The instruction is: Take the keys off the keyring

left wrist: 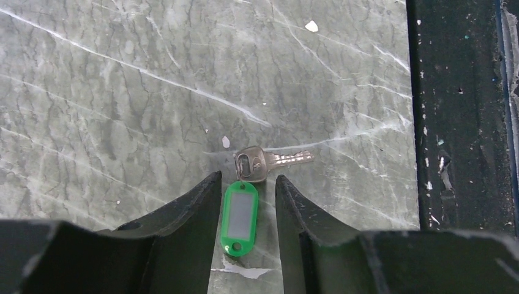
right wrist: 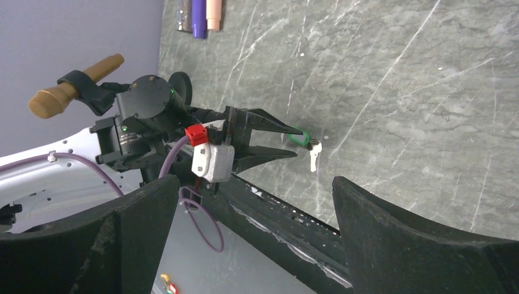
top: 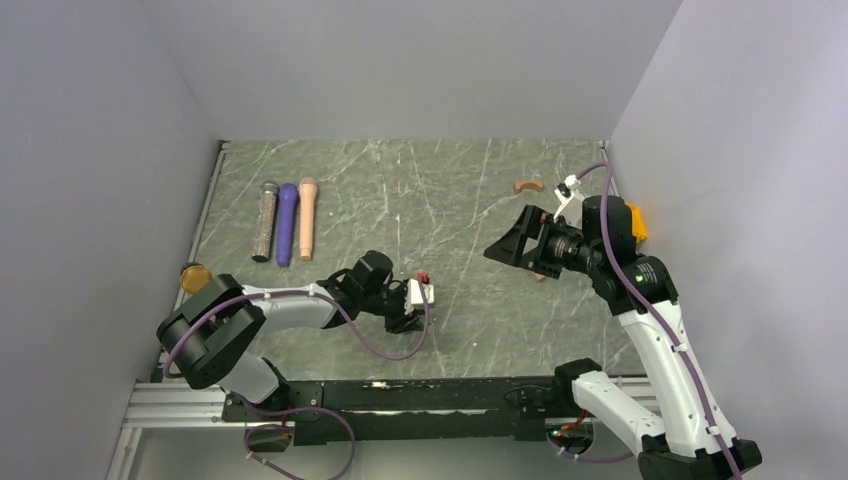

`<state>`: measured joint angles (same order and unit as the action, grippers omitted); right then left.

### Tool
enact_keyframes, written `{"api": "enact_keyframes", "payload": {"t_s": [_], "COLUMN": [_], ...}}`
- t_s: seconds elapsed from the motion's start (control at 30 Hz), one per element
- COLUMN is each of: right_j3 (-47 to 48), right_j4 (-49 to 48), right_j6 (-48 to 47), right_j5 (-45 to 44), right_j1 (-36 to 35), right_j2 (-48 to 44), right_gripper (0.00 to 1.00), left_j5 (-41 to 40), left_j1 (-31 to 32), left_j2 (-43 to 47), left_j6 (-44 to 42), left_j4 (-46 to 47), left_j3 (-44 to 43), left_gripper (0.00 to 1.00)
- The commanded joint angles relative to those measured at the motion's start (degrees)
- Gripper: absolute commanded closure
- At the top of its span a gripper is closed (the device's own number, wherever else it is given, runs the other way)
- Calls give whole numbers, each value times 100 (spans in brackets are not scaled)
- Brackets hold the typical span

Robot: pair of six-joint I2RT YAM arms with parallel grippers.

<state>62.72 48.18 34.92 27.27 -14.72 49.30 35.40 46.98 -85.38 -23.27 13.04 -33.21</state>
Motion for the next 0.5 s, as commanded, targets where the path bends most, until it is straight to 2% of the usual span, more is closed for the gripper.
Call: {"api": "enact_keyframes", "payload": {"t_s": [0.0, 0.2, 0.33, 0.47], "right_j3": [113, 170, 197, 218], "right_j4": [-63, 34, 106, 153], "right_j6": [-46, -103, -110, -108], "right_j5": [69, 43, -9, -35], "right_j1": [-20, -22, -22, -17], "right_j2": [-45, -68, -98, -126], "right_gripper": [0, 0, 0, 0], "left_j5": [72, 183, 191, 191], "left_j1": [29, 29, 23, 28], "left_j2": [-128, -427, -547, -687], "left_j6": [-196, -322, -227, -111], "left_j4": [103, -336, -253, -255], "left_j3": [-239, -507, -544, -646], "left_gripper": [58, 61, 61, 74]}}
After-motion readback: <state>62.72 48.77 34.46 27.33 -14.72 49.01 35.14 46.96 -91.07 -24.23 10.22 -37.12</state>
